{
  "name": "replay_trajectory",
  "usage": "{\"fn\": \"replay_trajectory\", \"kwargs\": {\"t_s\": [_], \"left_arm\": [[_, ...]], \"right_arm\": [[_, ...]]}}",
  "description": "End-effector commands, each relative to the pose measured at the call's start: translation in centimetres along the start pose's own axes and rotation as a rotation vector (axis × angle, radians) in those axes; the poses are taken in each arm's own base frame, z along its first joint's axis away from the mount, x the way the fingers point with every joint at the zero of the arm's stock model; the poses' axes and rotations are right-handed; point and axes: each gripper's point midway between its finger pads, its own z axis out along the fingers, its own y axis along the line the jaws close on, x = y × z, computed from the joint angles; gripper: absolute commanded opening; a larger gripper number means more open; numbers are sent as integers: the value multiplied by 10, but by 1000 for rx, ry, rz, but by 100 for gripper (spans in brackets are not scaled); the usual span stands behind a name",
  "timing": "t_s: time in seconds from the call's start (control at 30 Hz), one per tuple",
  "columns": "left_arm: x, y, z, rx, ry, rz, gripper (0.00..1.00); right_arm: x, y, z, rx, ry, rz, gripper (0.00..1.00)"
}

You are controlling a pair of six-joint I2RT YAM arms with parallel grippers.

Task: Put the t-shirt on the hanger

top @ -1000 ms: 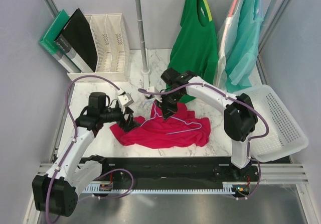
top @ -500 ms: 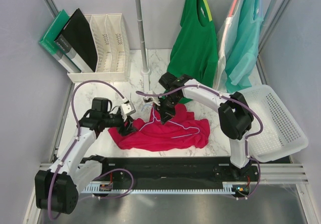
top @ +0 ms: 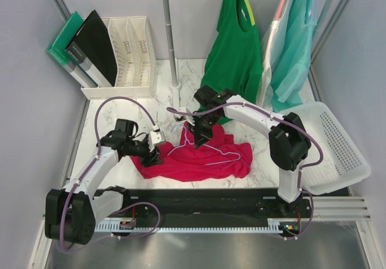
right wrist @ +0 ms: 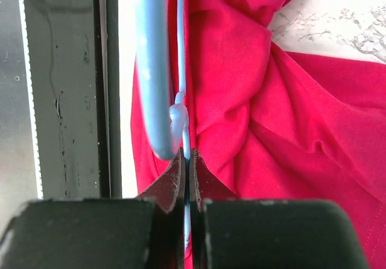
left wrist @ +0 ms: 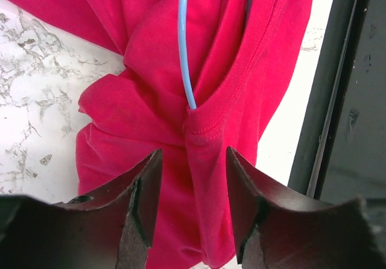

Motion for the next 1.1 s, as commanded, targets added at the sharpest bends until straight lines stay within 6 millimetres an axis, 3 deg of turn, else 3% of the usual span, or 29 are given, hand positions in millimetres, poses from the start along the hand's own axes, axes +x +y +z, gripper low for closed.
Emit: {"fn": "replay_trajectory", "kwargs": {"t_s": [0.0,0.07,0.17,0.2,0.23,0.37,0.6,0.83,0.97,1.03,1.07], "left_arm": [[-8,0,0,23,-35,79,47],[-10,1,0,27,-40,79,39],[-16,0,-1,34,-59,81,18],[-17,1,-1,34,-64,82,6],[-20,1,-1,37,-72,85,2],[-33,2,-4,41,-106,94,2],[-97,8,-19,-9,-245,120,2],[-145,14,-28,-68,-318,153,2],[-150,10,-31,-66,-314,151,2],[-148,12,-34,-93,-291,165,11],[-144,8,-36,-90,-274,156,26]], "right_arm": [[-20,11,-13,-15,-82,-44,0],[-19,10,-13,-14,-81,-43,0],[-18,12,-12,-24,-80,-37,0],[-17,13,-11,-27,-81,-36,0],[-17,13,-11,-27,-81,-36,0],[-19,13,-12,-26,-85,-39,0],[-35,13,-13,-48,-132,-21,0],[-61,23,-26,-64,-220,-48,0],[-71,29,-33,-54,-276,-78,0],[-70,29,-33,-45,-273,-77,0],[-69,27,-36,-37,-279,-76,0]]}}
